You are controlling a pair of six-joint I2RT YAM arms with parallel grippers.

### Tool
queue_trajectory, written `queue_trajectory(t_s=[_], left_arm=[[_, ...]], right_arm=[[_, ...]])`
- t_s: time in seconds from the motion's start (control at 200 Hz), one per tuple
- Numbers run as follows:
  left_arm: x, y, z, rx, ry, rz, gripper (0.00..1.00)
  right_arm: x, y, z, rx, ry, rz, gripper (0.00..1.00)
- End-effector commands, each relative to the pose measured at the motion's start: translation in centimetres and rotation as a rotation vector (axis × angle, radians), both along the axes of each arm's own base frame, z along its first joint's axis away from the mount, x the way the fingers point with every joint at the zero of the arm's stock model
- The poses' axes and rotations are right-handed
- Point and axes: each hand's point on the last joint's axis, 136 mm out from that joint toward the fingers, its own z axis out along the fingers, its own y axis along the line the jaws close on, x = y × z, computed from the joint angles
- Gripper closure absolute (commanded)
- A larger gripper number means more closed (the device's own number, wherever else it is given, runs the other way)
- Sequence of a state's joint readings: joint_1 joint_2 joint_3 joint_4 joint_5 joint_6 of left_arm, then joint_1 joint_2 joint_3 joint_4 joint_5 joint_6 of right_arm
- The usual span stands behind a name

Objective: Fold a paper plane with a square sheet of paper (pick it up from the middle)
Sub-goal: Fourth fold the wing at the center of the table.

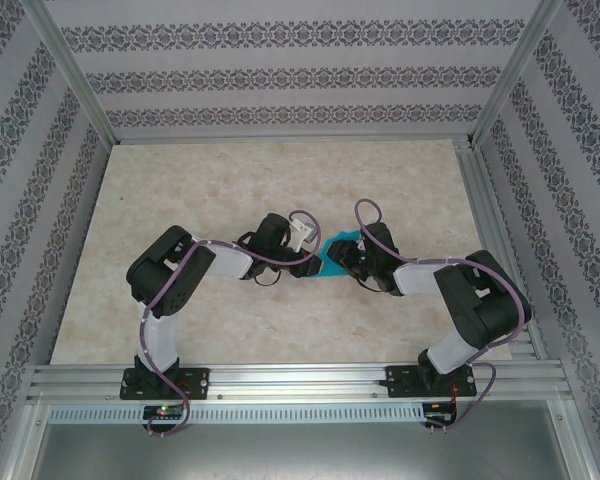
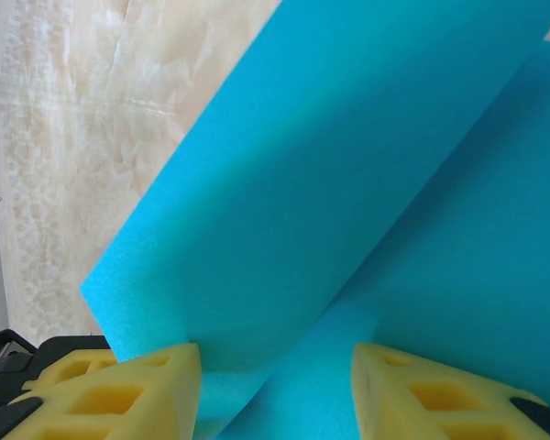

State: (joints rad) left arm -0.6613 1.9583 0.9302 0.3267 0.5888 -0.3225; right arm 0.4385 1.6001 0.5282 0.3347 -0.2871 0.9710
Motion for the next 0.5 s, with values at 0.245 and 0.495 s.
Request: queue_trajectory(t_s=[0.245,0.495], left_arm=[[0.3,1.4,2.2,0.016,-0.307,-0.045,0.63],[-0.5,0.8,1.4,0.049,-0.358,-0.079,0.62]], right_arm=[[-0.8,-1.2,-2.4,-0.044,0.088,-0.048,0.53],[-0.9,-1.1,-2.5,-0.041,0.094,-0.048,0.53]])
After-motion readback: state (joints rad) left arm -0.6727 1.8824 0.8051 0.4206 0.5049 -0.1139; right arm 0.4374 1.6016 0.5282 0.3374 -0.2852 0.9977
